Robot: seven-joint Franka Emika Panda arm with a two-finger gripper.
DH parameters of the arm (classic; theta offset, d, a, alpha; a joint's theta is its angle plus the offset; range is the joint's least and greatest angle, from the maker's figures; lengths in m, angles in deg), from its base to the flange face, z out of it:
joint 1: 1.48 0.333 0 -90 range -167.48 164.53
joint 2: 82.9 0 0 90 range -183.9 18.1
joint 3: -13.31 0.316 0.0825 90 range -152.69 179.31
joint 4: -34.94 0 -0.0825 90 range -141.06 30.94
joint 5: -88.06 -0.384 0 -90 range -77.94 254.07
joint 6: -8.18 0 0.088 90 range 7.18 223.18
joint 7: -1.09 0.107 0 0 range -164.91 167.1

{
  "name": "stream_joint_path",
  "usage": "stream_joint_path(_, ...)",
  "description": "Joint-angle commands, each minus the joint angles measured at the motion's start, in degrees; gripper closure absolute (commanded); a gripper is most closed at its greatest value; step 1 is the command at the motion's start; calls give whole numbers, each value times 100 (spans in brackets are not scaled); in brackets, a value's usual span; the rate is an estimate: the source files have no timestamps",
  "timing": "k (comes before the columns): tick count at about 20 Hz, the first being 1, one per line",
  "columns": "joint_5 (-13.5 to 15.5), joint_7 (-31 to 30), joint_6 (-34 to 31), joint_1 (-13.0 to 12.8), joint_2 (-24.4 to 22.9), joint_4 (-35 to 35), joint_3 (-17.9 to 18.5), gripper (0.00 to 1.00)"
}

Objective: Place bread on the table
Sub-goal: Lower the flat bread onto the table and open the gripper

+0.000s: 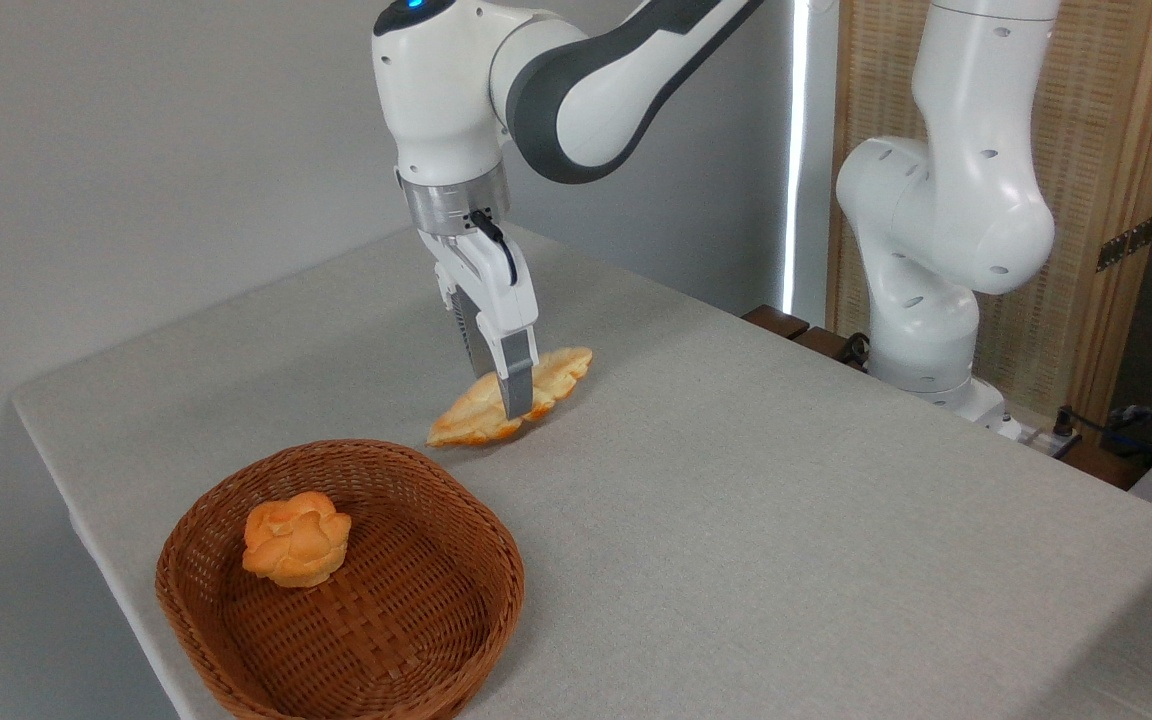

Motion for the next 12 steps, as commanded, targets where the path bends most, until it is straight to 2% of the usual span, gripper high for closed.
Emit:
stream_joint_path(1, 92, -12, 70, -16, -49, -39, 5, 1)
stream_joint_path(9, 49, -4, 70, -7, -101, 39, 14, 0)
stream_joint_path(12, 48, -21, -78, 19, -101, 442, 84, 0)
